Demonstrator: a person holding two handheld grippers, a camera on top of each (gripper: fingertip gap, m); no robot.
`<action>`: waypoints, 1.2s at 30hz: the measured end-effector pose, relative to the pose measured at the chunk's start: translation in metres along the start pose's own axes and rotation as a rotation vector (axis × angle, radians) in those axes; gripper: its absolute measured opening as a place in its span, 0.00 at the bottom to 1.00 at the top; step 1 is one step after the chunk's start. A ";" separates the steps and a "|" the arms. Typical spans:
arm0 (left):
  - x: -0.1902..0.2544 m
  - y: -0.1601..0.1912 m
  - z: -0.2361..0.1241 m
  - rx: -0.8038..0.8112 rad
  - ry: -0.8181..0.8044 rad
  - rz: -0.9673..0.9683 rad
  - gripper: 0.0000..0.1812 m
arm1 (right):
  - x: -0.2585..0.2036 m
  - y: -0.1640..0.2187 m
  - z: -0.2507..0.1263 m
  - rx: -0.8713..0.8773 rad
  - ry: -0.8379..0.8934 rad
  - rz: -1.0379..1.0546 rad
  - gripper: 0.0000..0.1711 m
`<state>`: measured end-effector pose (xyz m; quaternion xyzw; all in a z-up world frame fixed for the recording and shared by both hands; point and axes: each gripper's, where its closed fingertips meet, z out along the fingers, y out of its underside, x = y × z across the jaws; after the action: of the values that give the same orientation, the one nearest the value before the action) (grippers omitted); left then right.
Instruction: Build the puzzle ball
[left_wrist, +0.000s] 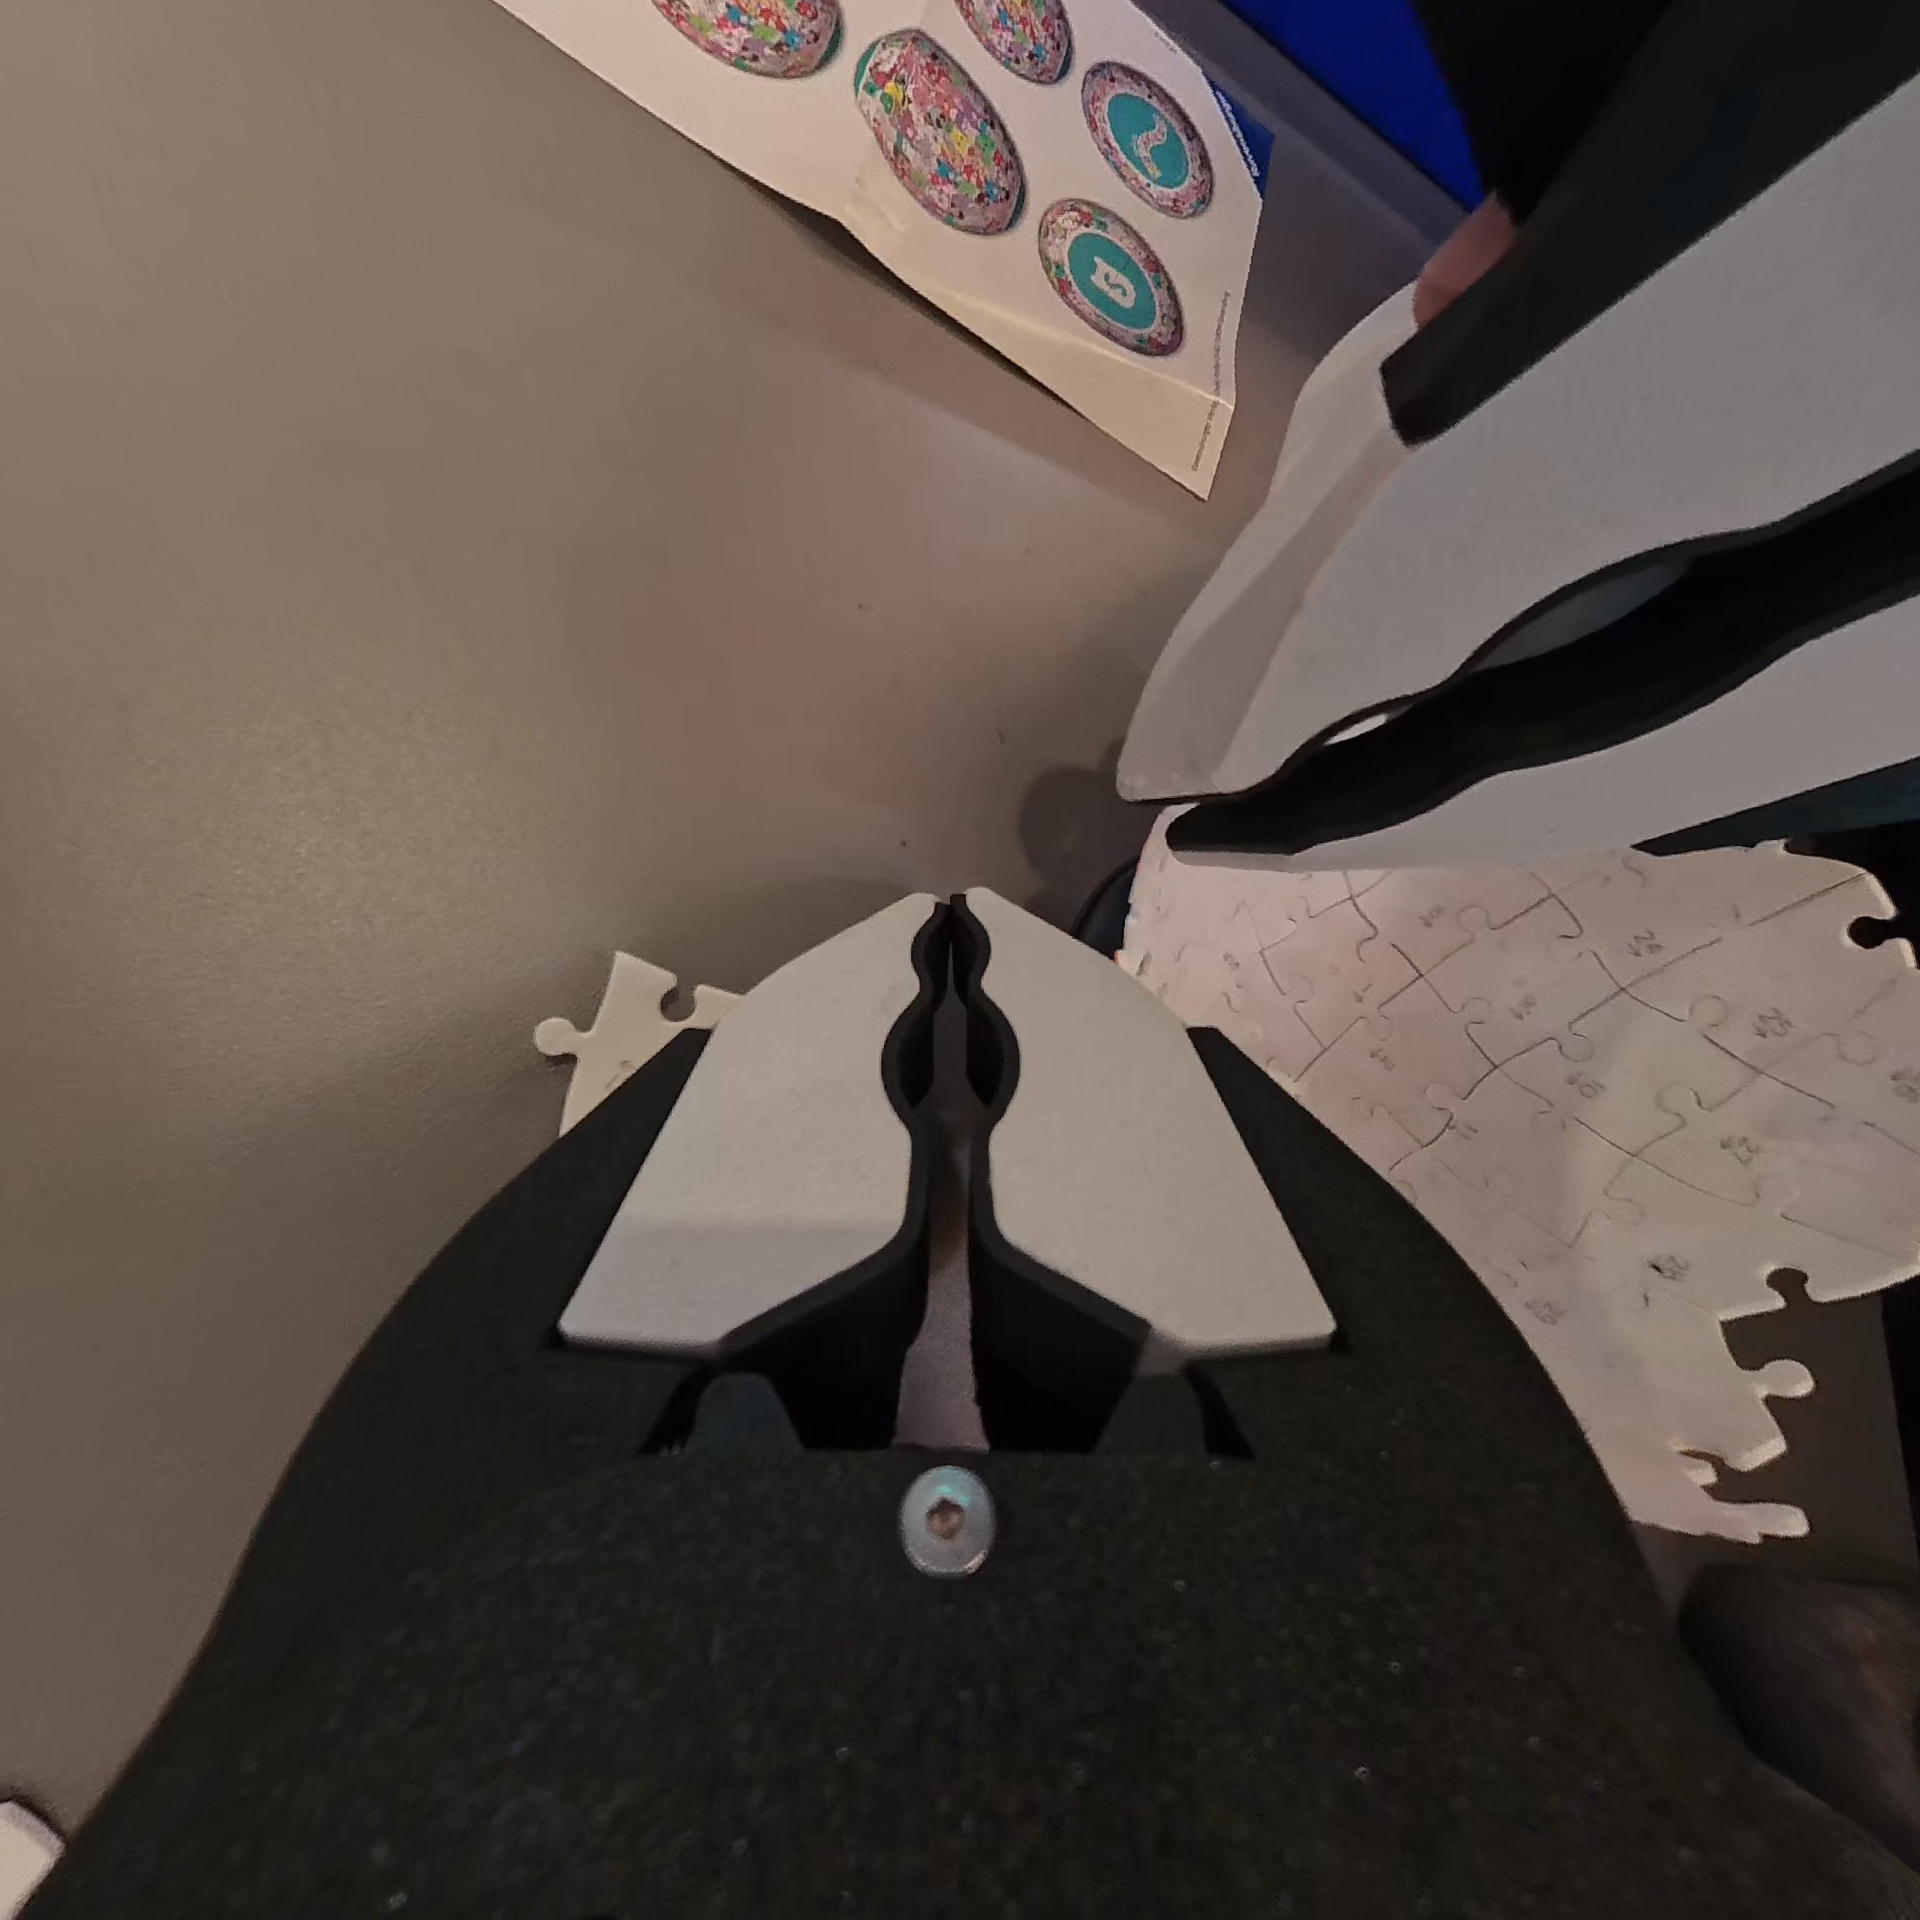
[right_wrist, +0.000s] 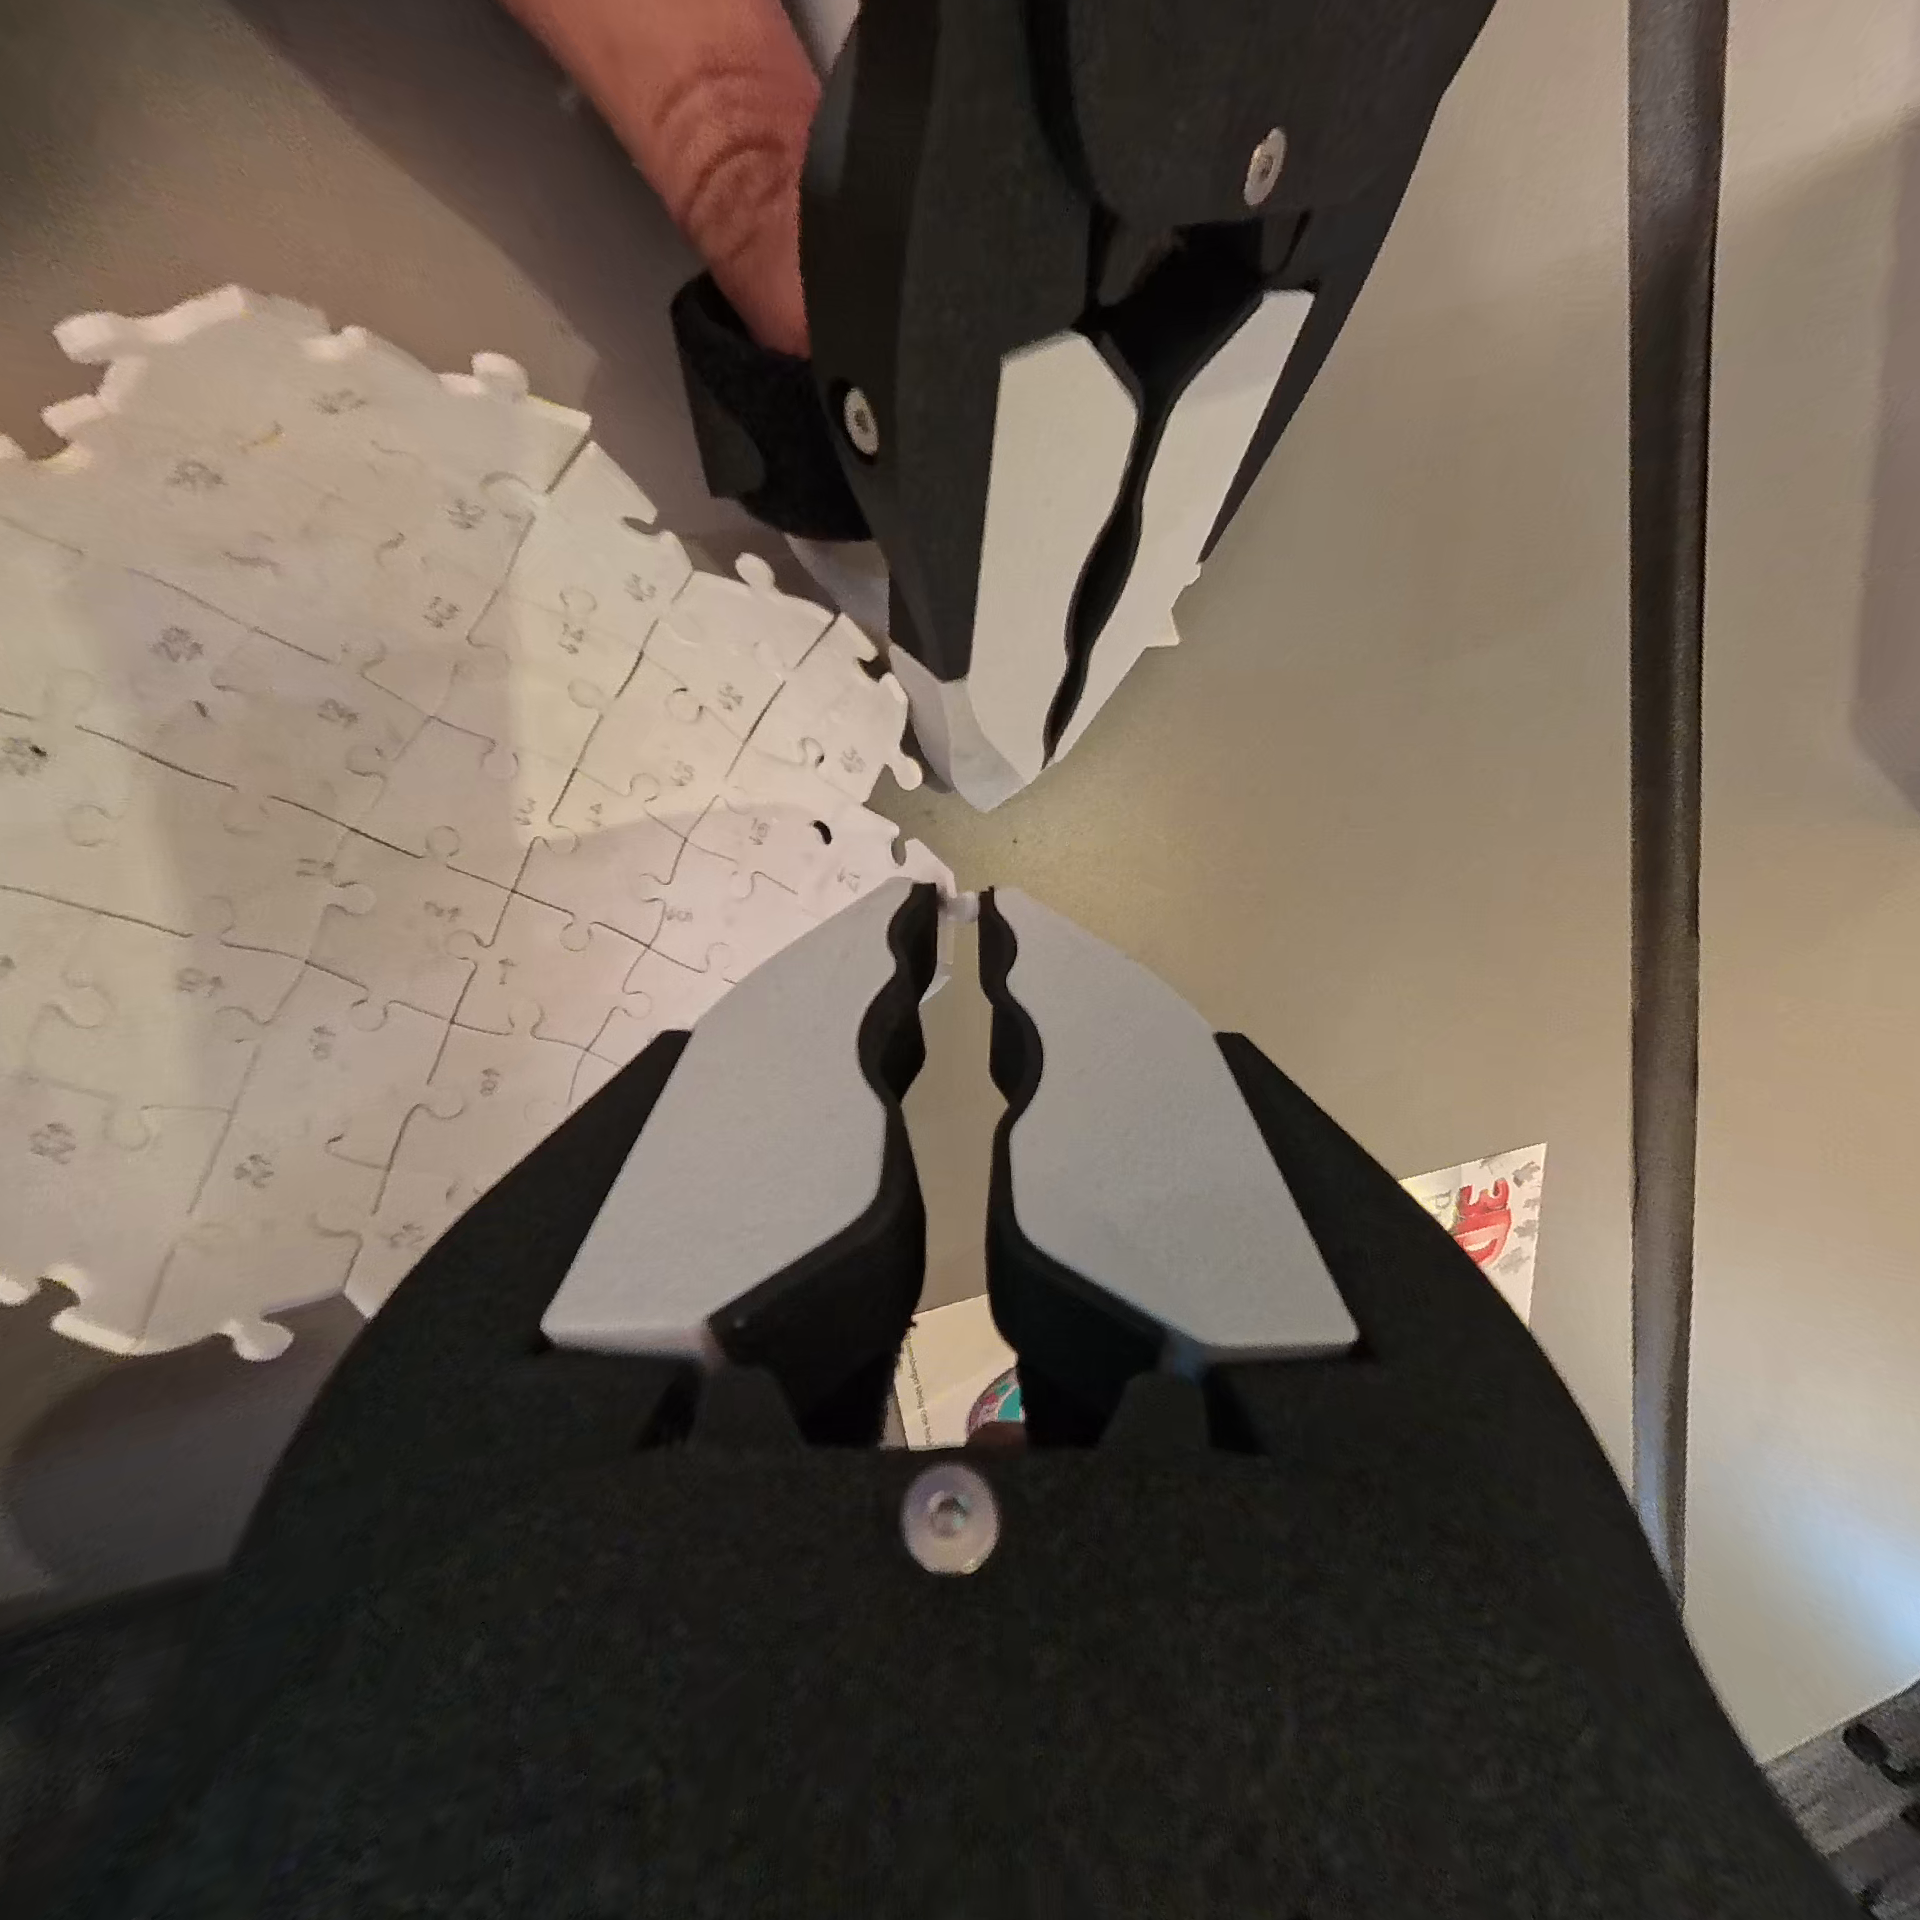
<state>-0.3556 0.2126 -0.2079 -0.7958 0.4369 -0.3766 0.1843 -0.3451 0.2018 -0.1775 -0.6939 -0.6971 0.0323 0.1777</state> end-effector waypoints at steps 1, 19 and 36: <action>0.000 0.000 0.000 0.001 0.001 -0.002 0.00 | 0.000 0.000 0.000 -0.002 0.002 -0.001 0.04; -0.016 0.001 -0.009 -0.035 -0.130 -0.016 0.00 | 0.003 -0.005 -0.001 0.012 0.042 0.010 0.04; -0.006 -0.010 -0.026 0.021 -0.085 -0.024 0.00 | 0.005 -0.003 0.000 -0.041 0.122 -0.008 0.04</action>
<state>-0.3720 0.2238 -0.1872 -0.8144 0.4148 -0.3492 0.2066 -0.3482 0.2071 -0.1756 -0.6952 -0.6883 -0.0247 0.2057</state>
